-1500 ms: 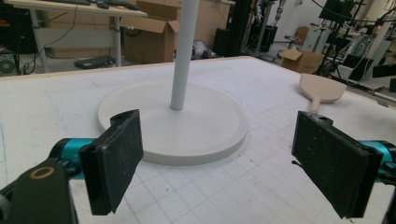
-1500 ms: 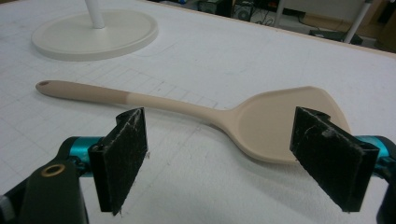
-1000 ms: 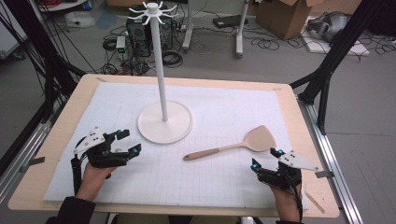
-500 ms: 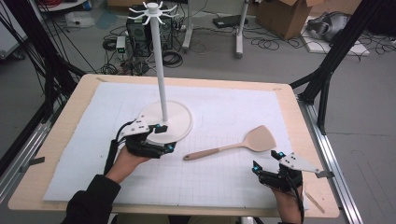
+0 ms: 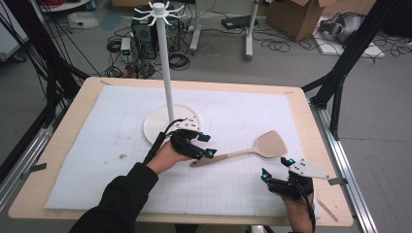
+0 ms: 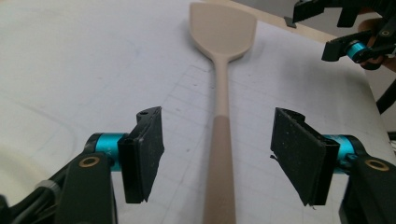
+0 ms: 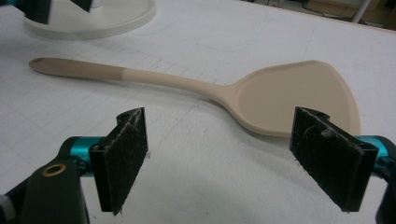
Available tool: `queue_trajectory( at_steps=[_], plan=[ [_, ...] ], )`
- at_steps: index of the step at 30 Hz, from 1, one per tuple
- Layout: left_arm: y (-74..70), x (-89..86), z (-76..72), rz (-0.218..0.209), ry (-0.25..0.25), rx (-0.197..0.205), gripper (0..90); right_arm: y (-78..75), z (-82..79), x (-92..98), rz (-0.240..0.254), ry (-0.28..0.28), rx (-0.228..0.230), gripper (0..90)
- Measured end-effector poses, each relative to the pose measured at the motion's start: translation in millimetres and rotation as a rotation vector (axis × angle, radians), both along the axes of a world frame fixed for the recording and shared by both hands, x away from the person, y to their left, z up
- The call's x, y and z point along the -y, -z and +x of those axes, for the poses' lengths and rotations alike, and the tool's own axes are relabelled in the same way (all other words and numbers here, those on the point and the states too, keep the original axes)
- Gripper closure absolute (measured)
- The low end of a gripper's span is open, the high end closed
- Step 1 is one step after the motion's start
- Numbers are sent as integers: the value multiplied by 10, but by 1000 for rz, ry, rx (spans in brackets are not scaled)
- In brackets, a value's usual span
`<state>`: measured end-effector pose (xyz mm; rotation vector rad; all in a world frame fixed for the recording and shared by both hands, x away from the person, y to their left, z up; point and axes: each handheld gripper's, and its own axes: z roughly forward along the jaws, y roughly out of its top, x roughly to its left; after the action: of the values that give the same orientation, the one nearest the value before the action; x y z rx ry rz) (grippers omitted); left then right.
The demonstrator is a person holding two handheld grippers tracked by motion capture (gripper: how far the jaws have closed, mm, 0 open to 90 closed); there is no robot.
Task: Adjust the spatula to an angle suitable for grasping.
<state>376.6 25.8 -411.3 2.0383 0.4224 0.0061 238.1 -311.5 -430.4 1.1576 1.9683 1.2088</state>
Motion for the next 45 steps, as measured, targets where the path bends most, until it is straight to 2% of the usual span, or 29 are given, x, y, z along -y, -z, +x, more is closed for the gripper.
queue_trajectory(
  at_steps=[2, 3, 4, 9, 11, 17, 21, 23, 25, 27, 28, 29, 30, 40, 45],
  plan=[
    [22, 127, 35, 22, 13, -10, 375, 2, -1, 1, 3, 3, 0, 181],
    [22, 127, 35, 22, 13, -10, 379, 3, 0, 1, 3, 2, 0, 181],
    [44, 250, 66, 58, 34, -3, 383, 4, -3, 2, 3, 3, -2, 181],
    [154, 486, 105, 109, 48, -19, 410, 9, -22, 23, 1, 6, -2, 181],
    [192, 544, 122, 141, 53, -17, 425, 13, -27, 40, 0, 10, 0, 181],
    [245, 650, 127, 178, 73, -15, 488, 21, -46, 52, 3, 12, -7, 181],
    [286, 685, 136, 210, 78, -11, 535, 31, -43, 52, -1, 11, -7, 181],
    [305, 702, 128, 230, 80, 0, 589, 36, -46, 50, -3, 10, -10, 181],
    [304, 704, 123, 234, 75, 10, 648, 37, -49, 51, -3, 11, -12, 181],
    [301, 708, 128, 229, 98, 4, 696, 36, -54, 59, -2, 14, -13, 182],
    [301, 708, 128, 229, 98, 4, 754, 36, -54, 59, -2, 14, -13, 182],
    [295, 718, 108, 244, 120, 30, 758, 32, -58, 62, -6, 21, -21, 183],
    [292, 719, 104, 248, 120, 37, 760, 30, -57, 65, -7, 21, -18, 183],
    [218, 658, 64, 274, 161, 42, 770, -8, -61, 81, 2, 31, 2, 183],
    [196, 609, 37, 283, 179, 45, 770, -35, -78, 81, 9, 35, -2, 184]
  ],
)
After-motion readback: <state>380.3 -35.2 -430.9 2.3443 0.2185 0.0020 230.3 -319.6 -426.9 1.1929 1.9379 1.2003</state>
